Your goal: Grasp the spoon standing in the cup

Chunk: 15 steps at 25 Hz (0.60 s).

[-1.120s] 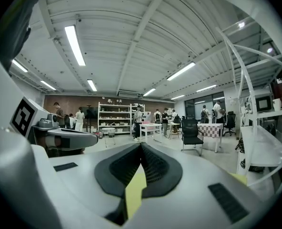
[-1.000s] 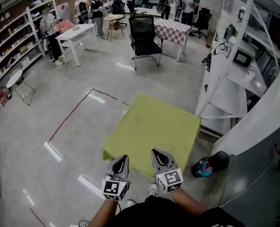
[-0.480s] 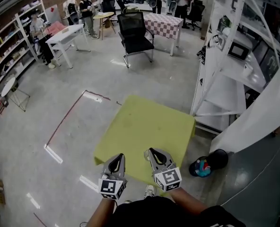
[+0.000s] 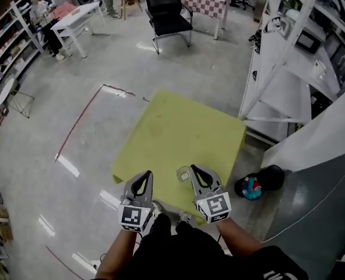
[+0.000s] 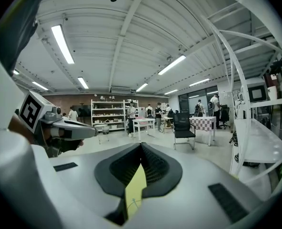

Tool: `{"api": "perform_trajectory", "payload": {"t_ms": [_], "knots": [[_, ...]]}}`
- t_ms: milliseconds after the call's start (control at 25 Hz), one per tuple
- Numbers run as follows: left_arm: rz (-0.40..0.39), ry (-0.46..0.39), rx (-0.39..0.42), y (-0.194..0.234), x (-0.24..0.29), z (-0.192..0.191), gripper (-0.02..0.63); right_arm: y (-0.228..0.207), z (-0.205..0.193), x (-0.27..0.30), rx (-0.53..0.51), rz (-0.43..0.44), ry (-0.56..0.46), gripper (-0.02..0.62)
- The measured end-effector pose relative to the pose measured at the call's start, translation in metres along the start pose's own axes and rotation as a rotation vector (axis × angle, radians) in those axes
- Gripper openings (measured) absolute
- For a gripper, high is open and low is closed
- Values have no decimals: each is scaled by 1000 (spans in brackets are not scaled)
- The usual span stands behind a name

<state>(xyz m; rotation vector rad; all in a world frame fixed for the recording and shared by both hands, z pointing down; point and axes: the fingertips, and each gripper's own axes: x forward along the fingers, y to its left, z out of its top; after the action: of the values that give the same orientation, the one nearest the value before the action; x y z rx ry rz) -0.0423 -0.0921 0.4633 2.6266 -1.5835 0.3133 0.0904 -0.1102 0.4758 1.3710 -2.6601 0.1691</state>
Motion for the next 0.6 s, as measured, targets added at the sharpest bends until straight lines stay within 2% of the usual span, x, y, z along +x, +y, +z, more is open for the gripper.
{"api": "perform_trajectory", "payload": {"t_ms": [120,280,600], "knots": [[-39,35,26,-5,13,-17,6,10,-22,6,-33,21,58,6],[-67,71,-23,-4,27,-42,6,20,-41,18,-38,41,105,6],[-64,135,-105,-6,29,-87,6,34,-94,36,-3,94,226,6]]}}
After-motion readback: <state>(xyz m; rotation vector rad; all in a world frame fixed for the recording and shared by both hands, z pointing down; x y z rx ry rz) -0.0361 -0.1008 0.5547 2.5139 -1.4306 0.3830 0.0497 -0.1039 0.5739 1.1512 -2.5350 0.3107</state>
